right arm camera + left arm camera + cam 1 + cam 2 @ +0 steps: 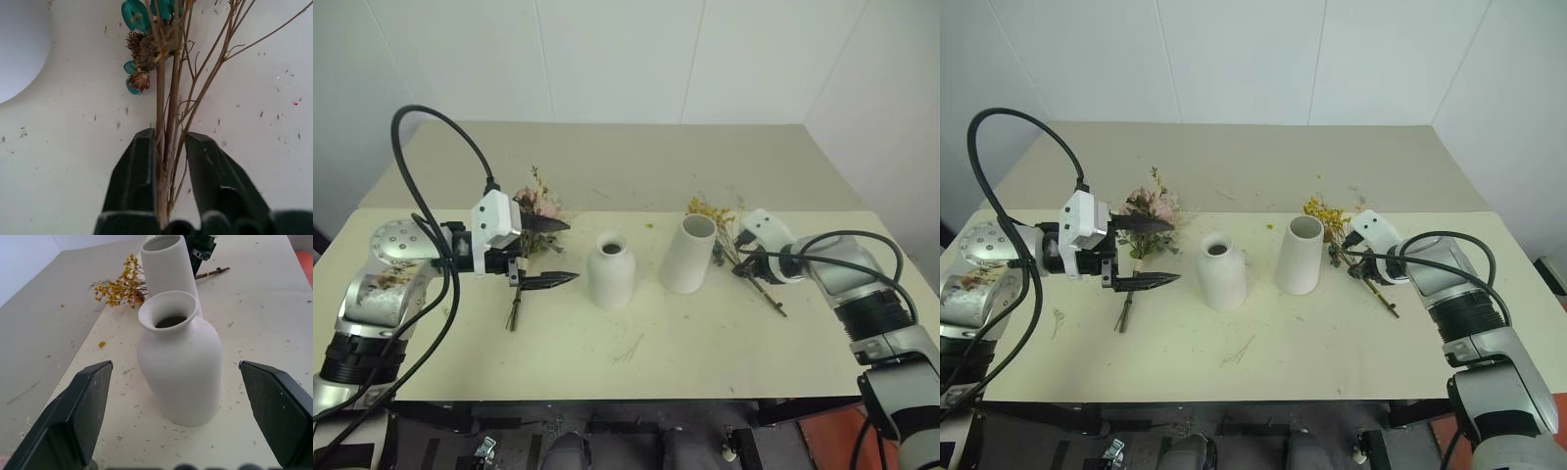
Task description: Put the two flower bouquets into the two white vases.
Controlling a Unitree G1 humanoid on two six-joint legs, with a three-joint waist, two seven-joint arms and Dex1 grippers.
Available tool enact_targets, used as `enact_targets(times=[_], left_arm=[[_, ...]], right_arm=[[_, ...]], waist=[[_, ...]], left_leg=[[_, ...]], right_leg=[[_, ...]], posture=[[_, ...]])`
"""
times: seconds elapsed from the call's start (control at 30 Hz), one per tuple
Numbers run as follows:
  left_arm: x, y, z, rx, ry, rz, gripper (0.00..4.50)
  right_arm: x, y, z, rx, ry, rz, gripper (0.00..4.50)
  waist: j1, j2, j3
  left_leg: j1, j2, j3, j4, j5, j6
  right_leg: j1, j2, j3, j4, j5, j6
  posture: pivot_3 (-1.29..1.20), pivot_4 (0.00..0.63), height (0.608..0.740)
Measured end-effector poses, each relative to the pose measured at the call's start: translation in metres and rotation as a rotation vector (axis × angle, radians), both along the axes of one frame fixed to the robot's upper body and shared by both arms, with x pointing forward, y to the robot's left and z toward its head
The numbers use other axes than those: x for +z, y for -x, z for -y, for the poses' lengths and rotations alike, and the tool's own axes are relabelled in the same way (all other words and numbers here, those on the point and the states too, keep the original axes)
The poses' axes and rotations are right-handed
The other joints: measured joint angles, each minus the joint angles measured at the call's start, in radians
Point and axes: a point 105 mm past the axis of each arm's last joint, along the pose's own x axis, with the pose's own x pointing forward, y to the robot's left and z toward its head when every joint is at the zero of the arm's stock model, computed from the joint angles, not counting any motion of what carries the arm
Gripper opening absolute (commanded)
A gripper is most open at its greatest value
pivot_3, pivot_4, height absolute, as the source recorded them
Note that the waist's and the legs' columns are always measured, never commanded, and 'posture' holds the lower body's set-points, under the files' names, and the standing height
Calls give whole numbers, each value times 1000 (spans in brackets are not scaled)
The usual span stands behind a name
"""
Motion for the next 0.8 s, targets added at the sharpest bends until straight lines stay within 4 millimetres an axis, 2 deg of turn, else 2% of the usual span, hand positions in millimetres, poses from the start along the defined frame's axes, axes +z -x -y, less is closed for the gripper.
enact_targets(times=[0.03, 0.07, 0.2, 0.27, 0.33, 0.4, 0.47, 0.53, 0.63, 0.73, 0.8], left_arm=[[-1, 0, 0, 3, -3, -1, 4500], [-1, 1, -1, 5, -5, 0, 4500], [2, 0, -4, 20, -7, 10, 4500], [3, 1, -5, 23, -7, 17, 4500], [4, 1, -5, 24, -7, 20, 4500], [4, 0, -5, 27, -7, 21, 4500], [3, 0, -6, 31, -7, 20, 4500], [3, -1, -6, 32, -6, 18, 4500], [3, -1, -6, 32, -3, 18, 4500], [3, -3, -6, 37, 1, 19, 4500], [3, -3, -6, 40, 0, 19, 4500]], right_arm=[[0, 0, 1, -5, 5, 0, 148], [0, 0, 2, -8, 9, 1, 25], [5, -8, 1, -40, 15, 71, 25], [26, -22, -2, -76, -11, 253, 25], [62, -35, -2, -137, -94, 511, 25], [98, -37, 2, -203, -197, 724, 25], [128, -32, 8, -277, -348, 881, 25], [148, -27, 9, -309, -493, 954, 25], [186, -3, -4, -212, -856, 1044, 25], [206, 21, -22, -65, -1024, 1066, 25], [205, 32, -37, -3, -1110, 1036, 25]], waist=[[0, 0, 0], [0, 0, 0], [0, 0, 0], [-3, 0, 0], [-4, 0, 0], [-3, 0, 0], [-3, 0, 0], [-2, 0, 0], [-2, 1, 0], [-2, 1, 0], [-2, 1, 0]], left_leg=[[0, 0, 0, 0, 0, 0], [0, 0, 0, 0, 0, 0], [0, 0, 0, 0, 0, 0], [0, 0, 0, 0, 0, 0], [0, 0, 0, -1, 0, 0], [-1, 0, 0, -1, 0, 0], [-1, 0, 0, -1, 0, 0], [0, 0, 0, -1, 0, 0], [0, 1, 0, -2, 0, 0], [0, 1, -1, -2, 0, 0], [1, 1, -1, -1, 0, 0]], right_leg=[[0, 0, 0, 0, 0, 0], [0, 0, 0, 0, 0, 0], [0, 0, 0, 0, 0, 0], [-1, 0, 0, 0, 0, 0], [-1, 0, 0, 0, 0, 0], [-1, 0, 0, 0, 0, 0], [-1, 0, 0, 0, 0, 0], [-1, 0, 0, 1, 0, 0], [-1, 0, 0, 1, 0, 0], [0, 0, -1, 1, 0, 0], [1, 0, -1, 1, 0, 0]], posture=[[0, 150, 740], [0, 150, 740], [0, 150, 740], [0, 150, 740], [0, 150, 740], [0, 150, 740], [0, 150, 740], [0, 150, 740], [0, 150, 740], [0, 150, 740], [0, 150, 740]])
